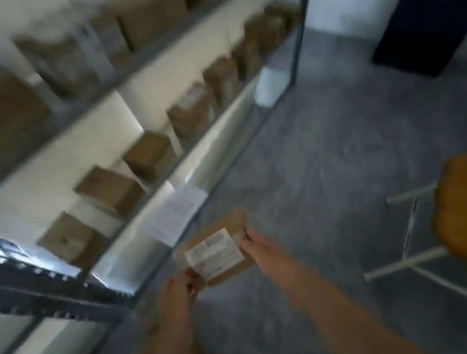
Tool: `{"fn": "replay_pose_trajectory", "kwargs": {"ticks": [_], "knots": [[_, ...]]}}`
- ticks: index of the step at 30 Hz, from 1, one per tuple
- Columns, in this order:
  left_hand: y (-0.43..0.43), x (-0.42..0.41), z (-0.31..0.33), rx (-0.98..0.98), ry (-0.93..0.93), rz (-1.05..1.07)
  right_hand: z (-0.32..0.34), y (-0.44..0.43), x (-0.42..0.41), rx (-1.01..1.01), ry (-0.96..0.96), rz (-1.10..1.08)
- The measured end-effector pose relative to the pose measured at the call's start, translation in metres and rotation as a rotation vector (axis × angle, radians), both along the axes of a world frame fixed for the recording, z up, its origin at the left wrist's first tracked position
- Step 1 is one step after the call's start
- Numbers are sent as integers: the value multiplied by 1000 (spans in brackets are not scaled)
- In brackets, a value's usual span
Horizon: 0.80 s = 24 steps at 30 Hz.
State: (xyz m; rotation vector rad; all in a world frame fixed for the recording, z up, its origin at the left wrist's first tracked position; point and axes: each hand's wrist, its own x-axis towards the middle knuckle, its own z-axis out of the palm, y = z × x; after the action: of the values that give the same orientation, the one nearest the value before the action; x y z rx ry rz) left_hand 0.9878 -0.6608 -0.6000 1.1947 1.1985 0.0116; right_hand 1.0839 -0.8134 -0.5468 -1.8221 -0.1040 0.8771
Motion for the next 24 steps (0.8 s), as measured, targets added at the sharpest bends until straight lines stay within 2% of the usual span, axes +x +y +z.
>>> {"fn": "replay_pose_trajectory", "kwargs": {"ticks": [2, 5, 8, 10, 15, 19, 24], "knots": [[22, -3, 82, 80, -125, 60, 90, 12, 2, 93, -33, 19], [48, -33, 194, 255, -269, 136, 202, 32, -12, 203, 24, -18], [72, -68, 277, 378, -405, 208, 278, 61, -30, 259, 52, -64], [88, -95, 317, 452, -452, 226, 312, 86, -47, 263, -17, -10], [129, -170, 373, 548, -539, 268, 360, 156, -104, 231, -196, 88], [162, -242, 387, 559, -529, 316, 383, 210, -167, 269, -200, 103], [206, -340, 392, 567, -539, 468, 392, 275, -254, 260, -298, 269]]}}
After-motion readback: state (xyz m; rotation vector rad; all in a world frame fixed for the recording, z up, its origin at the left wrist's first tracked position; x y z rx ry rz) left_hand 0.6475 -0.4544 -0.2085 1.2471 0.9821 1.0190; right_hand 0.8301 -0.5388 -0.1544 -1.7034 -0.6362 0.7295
